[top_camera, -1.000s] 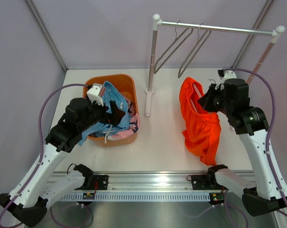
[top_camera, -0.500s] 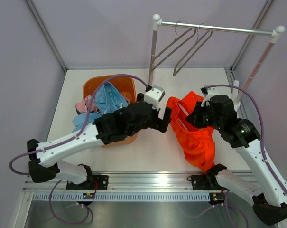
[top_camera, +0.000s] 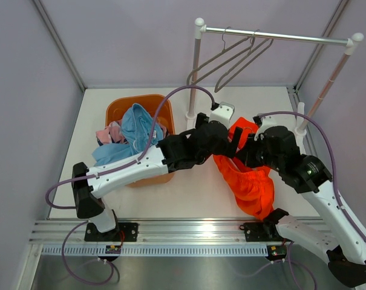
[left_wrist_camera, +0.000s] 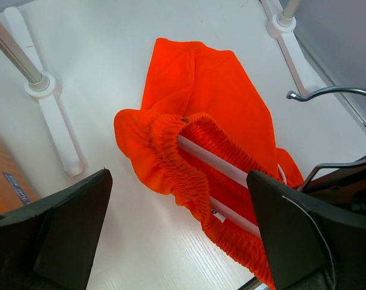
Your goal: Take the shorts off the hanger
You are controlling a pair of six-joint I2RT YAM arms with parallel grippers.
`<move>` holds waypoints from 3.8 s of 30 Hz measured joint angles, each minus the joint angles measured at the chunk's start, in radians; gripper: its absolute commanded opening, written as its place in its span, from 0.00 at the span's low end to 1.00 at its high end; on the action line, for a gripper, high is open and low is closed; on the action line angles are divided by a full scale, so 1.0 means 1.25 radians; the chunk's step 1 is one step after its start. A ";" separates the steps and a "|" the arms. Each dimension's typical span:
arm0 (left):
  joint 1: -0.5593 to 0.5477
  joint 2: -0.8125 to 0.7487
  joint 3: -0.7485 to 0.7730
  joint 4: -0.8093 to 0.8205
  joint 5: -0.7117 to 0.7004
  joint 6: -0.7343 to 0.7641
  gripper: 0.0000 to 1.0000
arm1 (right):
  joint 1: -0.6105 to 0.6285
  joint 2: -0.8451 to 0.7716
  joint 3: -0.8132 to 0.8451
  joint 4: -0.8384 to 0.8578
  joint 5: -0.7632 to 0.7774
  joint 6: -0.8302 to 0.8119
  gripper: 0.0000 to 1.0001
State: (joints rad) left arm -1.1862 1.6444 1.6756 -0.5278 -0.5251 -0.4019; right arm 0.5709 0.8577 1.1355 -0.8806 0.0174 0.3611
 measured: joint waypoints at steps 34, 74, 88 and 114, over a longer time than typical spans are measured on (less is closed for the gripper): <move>0.023 0.076 0.027 -0.008 0.017 -0.015 0.09 | 0.002 0.000 0.012 -0.018 0.023 0.002 0.00; 0.171 0.237 0.089 0.021 0.173 0.027 0.00 | 0.002 -0.058 0.072 -0.067 0.117 -0.001 0.00; 0.077 0.074 -0.136 0.169 0.222 0.083 0.00 | 0.003 -0.044 0.110 -0.029 0.180 0.004 0.00; -0.255 -0.269 0.004 -0.081 0.829 0.438 0.00 | -0.002 0.301 0.464 0.055 0.411 -0.014 0.00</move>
State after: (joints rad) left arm -1.5047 1.3075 1.6806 -0.6292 0.5110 0.1459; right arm 0.5678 1.2335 1.7153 -0.8116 0.5316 0.3435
